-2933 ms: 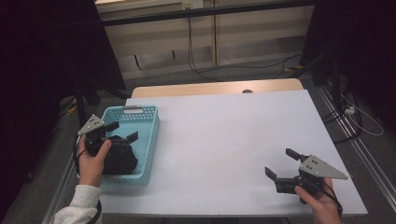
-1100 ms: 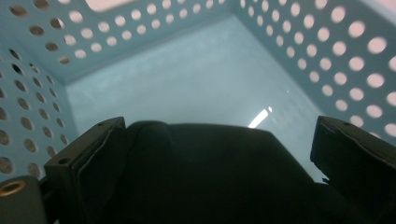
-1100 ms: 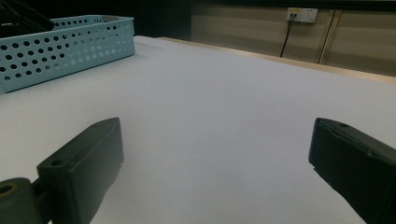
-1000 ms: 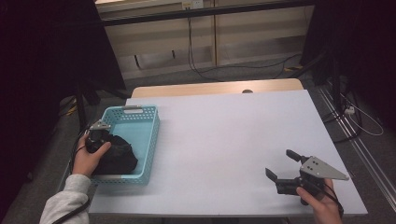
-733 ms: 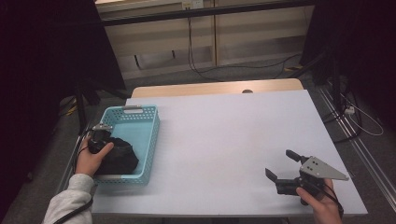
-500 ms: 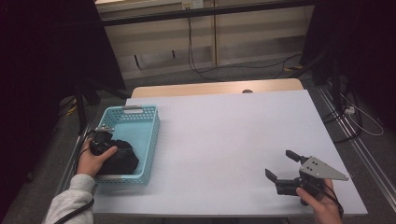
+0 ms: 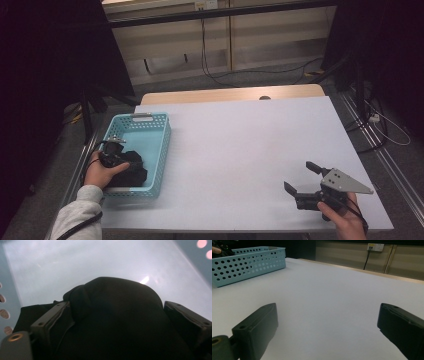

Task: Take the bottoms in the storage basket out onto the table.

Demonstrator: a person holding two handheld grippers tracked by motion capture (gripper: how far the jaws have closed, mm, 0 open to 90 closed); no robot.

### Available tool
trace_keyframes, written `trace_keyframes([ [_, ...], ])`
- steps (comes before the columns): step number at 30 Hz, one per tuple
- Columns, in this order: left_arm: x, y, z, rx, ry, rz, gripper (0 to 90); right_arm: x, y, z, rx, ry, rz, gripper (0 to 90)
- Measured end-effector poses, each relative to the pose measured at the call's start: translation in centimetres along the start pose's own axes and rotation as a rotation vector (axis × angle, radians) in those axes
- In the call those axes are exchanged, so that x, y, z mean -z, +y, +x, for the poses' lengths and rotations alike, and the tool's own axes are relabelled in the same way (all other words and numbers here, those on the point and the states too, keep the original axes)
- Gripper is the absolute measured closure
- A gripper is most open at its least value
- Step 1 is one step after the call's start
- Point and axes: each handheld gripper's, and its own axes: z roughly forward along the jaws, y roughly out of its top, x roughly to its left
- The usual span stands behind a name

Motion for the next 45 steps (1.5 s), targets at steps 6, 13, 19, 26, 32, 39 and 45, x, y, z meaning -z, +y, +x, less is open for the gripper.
trace_keyframes([
  [6, 0.0, -0.1, 0.0, -0.022, 0.012, -0.002, 23.4, 0.0, 0.0, 0.0, 0.004, 0.003, -0.001, 2.5],
  [13, 0.3, 0.2, 0.0, 0.010, 0.048, 0.008, 46.0, 0.1, 0.0, 0.1, 0.012, 0.007, -0.001, 2.9],
  [19, 0.4, 0.4, -0.2, 0.000, 0.065, 0.011, 62.4, 0.0, 0.0, 0.1, 0.008, 0.004, 0.000, 3.0],
  [26, 0.4, 1.1, -0.5, 0.005, 0.078, 0.002, 71.4, 0.0, 0.0, 0.0, 0.010, 0.003, 0.001, 2.9],
  [32, 0.0, 2.4, -1.2, 0.014, 0.063, -0.060, 72.4, 0.0, 0.0, 0.0, 0.012, 0.004, 0.001, 3.0],
  [39, -0.8, 4.3, -2.2, 0.003, 0.048, -0.119, 72.8, 0.1, -0.1, 0.0, 0.007, -0.003, 0.004, 2.9],
  [45, -1.7, 5.3, -3.1, -0.007, 0.018, -0.147, 71.4, 0.1, -0.1, 0.0, 0.000, -0.006, 0.007, 3.0],
])
